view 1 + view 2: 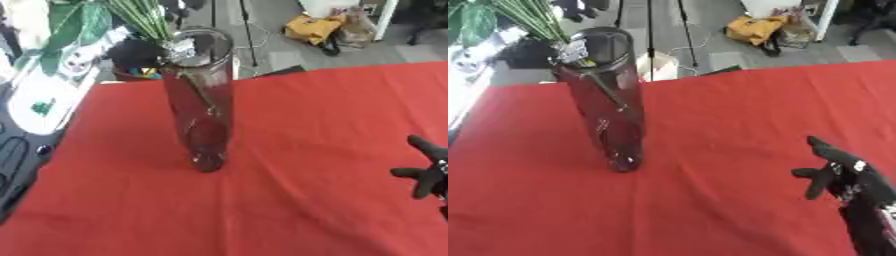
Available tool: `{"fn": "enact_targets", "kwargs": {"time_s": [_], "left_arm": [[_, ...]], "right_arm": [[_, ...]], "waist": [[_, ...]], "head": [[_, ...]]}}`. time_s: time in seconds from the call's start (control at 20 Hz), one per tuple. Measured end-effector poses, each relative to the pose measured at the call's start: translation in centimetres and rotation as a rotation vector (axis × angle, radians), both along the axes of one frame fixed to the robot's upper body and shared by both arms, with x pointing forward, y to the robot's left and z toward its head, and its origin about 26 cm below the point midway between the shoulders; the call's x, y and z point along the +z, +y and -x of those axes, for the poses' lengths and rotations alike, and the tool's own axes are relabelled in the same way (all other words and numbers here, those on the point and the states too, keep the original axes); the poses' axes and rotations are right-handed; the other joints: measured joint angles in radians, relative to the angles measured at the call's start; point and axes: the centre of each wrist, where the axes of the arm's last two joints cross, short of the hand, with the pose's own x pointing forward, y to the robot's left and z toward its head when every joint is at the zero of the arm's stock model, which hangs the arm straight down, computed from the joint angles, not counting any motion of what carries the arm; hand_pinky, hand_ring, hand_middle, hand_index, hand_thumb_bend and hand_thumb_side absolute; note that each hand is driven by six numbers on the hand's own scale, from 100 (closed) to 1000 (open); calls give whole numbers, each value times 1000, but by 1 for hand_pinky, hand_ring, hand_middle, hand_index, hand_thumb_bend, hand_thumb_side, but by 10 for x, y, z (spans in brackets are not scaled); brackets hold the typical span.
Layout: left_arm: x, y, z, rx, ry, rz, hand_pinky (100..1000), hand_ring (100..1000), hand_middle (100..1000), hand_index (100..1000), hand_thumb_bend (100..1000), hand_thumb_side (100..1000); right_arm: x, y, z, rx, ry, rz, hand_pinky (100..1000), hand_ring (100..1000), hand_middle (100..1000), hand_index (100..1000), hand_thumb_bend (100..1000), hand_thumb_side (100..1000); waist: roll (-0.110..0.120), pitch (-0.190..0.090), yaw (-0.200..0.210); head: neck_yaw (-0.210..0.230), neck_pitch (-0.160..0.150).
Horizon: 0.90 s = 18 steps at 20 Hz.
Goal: Arrange flowers into the vase.
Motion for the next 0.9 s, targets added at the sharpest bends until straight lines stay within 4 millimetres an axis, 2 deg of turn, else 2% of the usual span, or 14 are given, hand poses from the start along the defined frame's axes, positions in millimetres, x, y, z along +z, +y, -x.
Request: {"fn": "enact_targets", "kwargs": {"time_s": [0.2,0.35,0.6,0.9], "left_arm": [[1,4,1,-3,10,-11,933,935,945,1000,534,1000],[1,4,2,-18,19,-13,967,948,959,1000,652,1000],[1,4,2,-49,56,-38,1000,961,975,1000,772,1000],[1,6,2,-58,89,-79,1000,964,982,1000,851,1000]], "right_arm": [[0,0,0,-1,0,0,748,1000,420,843,100,1000],[0,-1,0,-2,0,0,748,1000,420,843,100,1000],[0,-1,0,-2,0,0,748,1000,420,844,100,1000],[0,-1,0,-2,1,1,748,1000,420,844,100,1000]], "waist": [[0,0,1],[0,0,1],[0,0,2],[0,0,4]], "head": [[-3,0],[-3,0],[-3,0],[-3,0]]}}
